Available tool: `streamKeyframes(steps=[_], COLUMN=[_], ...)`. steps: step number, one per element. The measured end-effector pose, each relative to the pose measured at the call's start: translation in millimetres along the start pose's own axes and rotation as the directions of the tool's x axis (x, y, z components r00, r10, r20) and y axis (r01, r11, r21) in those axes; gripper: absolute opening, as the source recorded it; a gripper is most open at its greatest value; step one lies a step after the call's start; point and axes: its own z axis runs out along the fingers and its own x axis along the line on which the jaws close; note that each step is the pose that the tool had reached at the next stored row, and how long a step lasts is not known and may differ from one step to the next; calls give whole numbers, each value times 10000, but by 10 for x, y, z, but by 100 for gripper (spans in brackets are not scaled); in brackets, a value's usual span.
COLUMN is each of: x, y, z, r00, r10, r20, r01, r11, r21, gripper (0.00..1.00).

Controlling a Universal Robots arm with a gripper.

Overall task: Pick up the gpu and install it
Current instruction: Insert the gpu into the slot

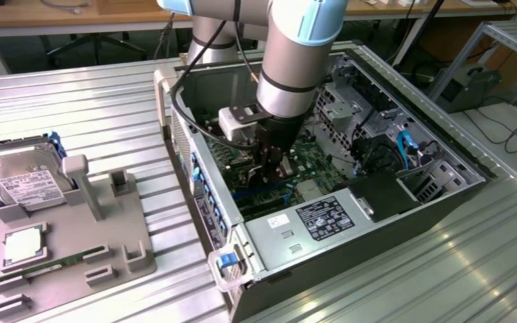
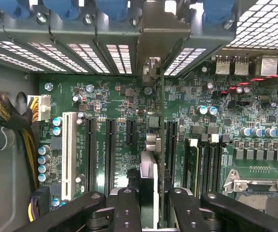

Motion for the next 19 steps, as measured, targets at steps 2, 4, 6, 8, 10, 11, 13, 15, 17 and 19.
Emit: streamKeyframes(steps=[2, 4, 6, 8, 10, 11, 13, 15, 17, 19], x=[-2, 0, 0, 0, 0, 0, 0, 0, 0, 2], y=[-1, 0, 1, 1, 1, 1, 1, 1, 1, 2], z=[-17, -45, -54, -55, -56, -56, -56, -56, -56, -56], r00=[10000, 10000, 10000, 10000, 10000, 10000, 10000, 10000, 10000, 10000], r10=[-1, 0, 0, 0, 0, 0, 0, 0, 0, 3], r20=[14, -3, -9, -12, -15, -15, -16, -15, -15, -15], r01=[1, 0, 0, 0, 0, 0, 0, 0, 0, -3], r11=[10000, 10000, 10000, 10000, 10000, 10000, 10000, 10000, 10000, 10000], r21=[12, 10, 9, 9, 7, 7, 7, 7, 7, 7], gripper=[27, 27, 27, 27, 27, 27, 27, 27, 27, 27])
